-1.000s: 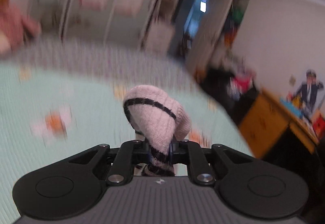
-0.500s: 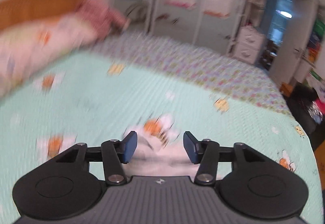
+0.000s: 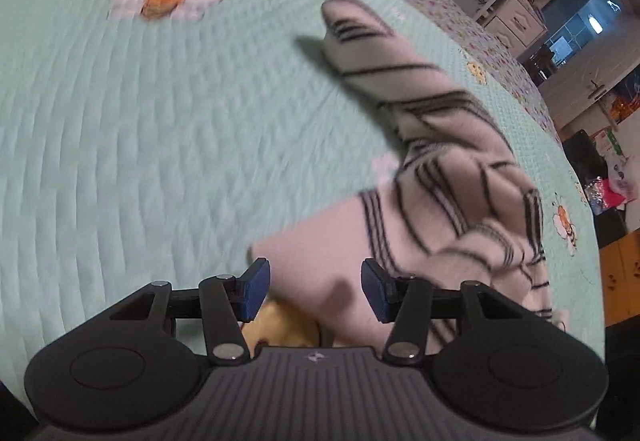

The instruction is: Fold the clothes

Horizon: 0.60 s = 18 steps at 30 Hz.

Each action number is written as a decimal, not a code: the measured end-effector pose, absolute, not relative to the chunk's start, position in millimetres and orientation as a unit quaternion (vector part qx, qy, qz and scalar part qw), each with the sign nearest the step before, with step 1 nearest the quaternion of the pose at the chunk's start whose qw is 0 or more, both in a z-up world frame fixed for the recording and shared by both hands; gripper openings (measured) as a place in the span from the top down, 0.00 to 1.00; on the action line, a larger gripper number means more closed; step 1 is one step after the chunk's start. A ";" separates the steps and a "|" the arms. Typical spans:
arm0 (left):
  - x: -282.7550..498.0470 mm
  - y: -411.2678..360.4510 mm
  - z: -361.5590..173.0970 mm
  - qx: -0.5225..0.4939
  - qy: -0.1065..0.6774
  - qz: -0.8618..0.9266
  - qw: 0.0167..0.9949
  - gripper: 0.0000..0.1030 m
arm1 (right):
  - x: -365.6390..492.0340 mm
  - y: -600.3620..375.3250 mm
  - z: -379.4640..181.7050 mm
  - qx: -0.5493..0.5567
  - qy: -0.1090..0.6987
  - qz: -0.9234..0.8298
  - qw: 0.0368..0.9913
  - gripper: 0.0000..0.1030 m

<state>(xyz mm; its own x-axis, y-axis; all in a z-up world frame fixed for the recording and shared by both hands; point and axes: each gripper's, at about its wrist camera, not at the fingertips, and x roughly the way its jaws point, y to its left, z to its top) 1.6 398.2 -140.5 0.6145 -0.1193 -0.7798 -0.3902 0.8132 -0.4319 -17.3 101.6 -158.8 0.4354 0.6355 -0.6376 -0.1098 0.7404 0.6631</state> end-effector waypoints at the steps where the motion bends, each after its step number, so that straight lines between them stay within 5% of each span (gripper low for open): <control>1: 1.1 398.5 -141.5 -0.294 0.436 0.081 0.847 0.48 | -11.2 114.9 -162.0 0.282 0.482 0.234 0.796 0.31; 12: -1.3 409.2 -153.6 -0.302 0.449 0.074 0.838 0.44 | 30.3 176.1 -185.4 0.365 0.470 0.177 0.784 0.28; 15: 0.2 408.9 -158.5 -0.298 0.461 0.072 0.833 0.44 | 35.9 179.5 -179.8 0.341 0.483 0.178 0.787 0.78; 18: 1.9 405.1 -157.3 -0.275 0.471 0.069 0.835 0.42 | 28.8 166.2 -174.3 0.343 0.473 0.188 0.790 0.80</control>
<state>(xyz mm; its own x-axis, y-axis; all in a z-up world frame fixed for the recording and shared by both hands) 1.9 405.1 -157.3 0.5469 -0.1434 -0.8248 -0.3746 0.8392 -0.3943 28.8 166.2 -174.3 0.4823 0.6209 -0.6180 0.0269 0.6946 0.7189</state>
